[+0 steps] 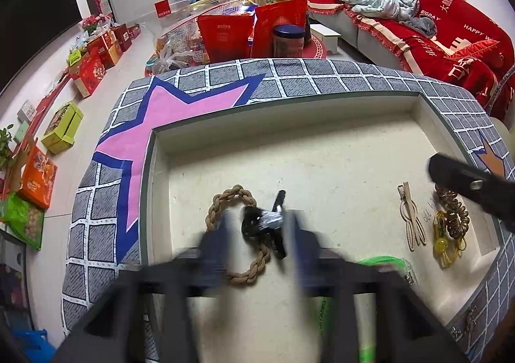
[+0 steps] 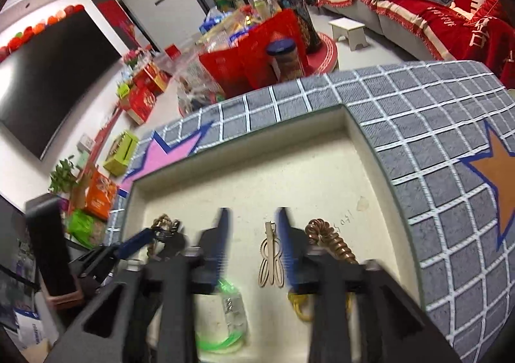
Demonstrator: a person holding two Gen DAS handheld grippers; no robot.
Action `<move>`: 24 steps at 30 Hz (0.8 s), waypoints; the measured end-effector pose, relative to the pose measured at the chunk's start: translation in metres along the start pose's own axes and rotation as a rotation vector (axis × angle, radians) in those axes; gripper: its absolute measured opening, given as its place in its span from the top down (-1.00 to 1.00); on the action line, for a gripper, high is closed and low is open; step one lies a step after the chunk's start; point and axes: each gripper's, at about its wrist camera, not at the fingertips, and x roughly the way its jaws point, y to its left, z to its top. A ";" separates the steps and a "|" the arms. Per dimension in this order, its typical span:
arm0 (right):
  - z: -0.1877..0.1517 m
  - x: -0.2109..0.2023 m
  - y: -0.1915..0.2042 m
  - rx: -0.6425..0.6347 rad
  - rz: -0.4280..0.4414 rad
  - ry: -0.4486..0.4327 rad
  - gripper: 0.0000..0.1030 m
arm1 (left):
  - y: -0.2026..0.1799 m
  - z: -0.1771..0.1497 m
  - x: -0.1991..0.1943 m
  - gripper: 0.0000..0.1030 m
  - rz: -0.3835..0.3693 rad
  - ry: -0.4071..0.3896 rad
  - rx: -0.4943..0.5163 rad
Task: Organize jewelry
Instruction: 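Lower both items into the tray and open both grippers, then withdraw both tools from the tray back over the table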
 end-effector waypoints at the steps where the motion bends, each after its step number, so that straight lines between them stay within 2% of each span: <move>1: -0.002 -0.006 0.001 0.000 0.000 -0.012 0.07 | 0.001 0.000 -0.003 -0.97 0.002 -0.020 -0.009; 6: -0.013 -0.027 0.002 0.008 -0.002 -0.024 0.05 | 0.001 0.001 -0.015 -0.97 -0.019 -0.035 -0.013; 10: -0.027 -0.040 0.000 0.013 -0.002 -0.022 -0.16 | 0.001 -0.005 -0.032 -0.97 -0.006 -0.071 0.005; 14: -0.044 -0.054 -0.001 0.024 0.000 -0.017 -0.17 | 0.001 -0.013 -0.050 -1.00 0.001 -0.098 0.015; 16: -0.052 -0.062 -0.001 0.024 -0.003 -0.017 -0.33 | 0.002 -0.019 -0.062 -1.00 -0.010 -0.113 0.017; 21: -0.072 -0.082 -0.001 0.006 -0.024 -0.010 -0.53 | 0.002 -0.034 -0.085 -1.00 -0.028 -0.123 0.029; 24: -0.082 -0.092 -0.005 0.016 -0.031 -0.007 -0.55 | 0.002 -0.043 -0.098 -1.00 -0.033 -0.127 0.026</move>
